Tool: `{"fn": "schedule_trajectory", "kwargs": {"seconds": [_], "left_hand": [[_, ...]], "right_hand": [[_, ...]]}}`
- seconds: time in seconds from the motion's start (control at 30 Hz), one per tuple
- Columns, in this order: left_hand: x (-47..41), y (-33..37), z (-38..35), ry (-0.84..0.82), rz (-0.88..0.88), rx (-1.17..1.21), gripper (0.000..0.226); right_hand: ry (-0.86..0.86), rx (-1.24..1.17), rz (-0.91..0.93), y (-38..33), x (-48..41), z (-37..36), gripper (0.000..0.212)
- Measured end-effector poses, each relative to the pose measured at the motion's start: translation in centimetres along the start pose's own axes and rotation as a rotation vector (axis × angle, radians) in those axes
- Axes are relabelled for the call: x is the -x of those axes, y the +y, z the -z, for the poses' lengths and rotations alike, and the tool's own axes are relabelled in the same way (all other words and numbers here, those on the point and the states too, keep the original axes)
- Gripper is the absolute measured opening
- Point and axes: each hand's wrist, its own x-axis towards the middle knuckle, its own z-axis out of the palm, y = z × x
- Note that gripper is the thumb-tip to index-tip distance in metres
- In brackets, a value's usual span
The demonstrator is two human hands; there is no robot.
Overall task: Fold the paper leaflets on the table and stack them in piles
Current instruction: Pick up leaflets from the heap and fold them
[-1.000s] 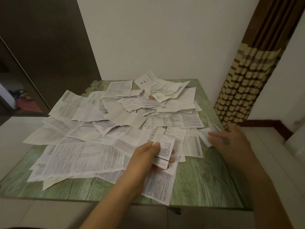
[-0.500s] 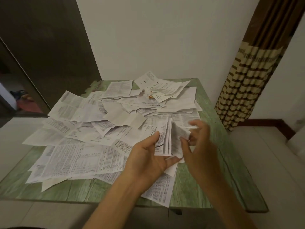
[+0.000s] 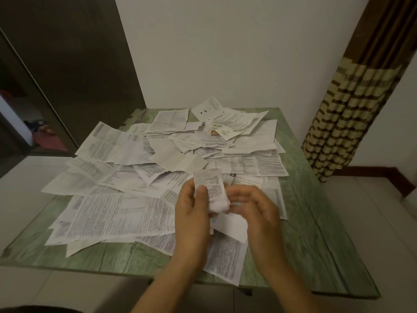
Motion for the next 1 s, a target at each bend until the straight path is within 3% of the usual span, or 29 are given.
{"fn": "schedule_trajectory", "kwargs": {"seconds": [0.1, 0.17, 0.27, 0.37, 0.57, 0.73, 1.0], "left_hand": [[0.8, -0.6, -0.5, -0.02, -0.094, -0.062, 0.045], [1.3, -0.8, -0.8, -0.04, -0.072, -0.047, 0.053], [1.3, -0.8, -0.5, -0.12, -0.082, -0.071, 0.036], [1.1, -0.2, 0.5, -0.204, -0.072, -0.131, 0.038], [0.1, 1.7, 2.4, -0.255, -0.12, -0.235, 0.014], [0.3, 1.7, 2.1, -0.225, -0.126, -0.225, 0.022], [0.4, 0.9, 2.3, -0.309, -0.099, -0.382, 0.01]], "right_hand": [[-0.067, -0.122, -0.184, 0.0, -0.1, -0.2, 0.024], [-0.036, -0.041, -0.147, -0.1, -0.1, -0.4, 0.023], [0.029, 0.065, -0.056, -0.1, -0.1, -0.2, 0.024], [-0.001, 0.121, -0.035, -0.3, -0.4, 0.7, 0.012], [-0.242, 0.364, 0.027, -1.2, -0.8, 2.1, 0.01], [-0.13, 0.221, -0.002, -1.2, -0.6, 1.8, 0.007], [-0.176, 0.345, 0.039, -1.0, -0.3, 1.1, 0.013]]}}
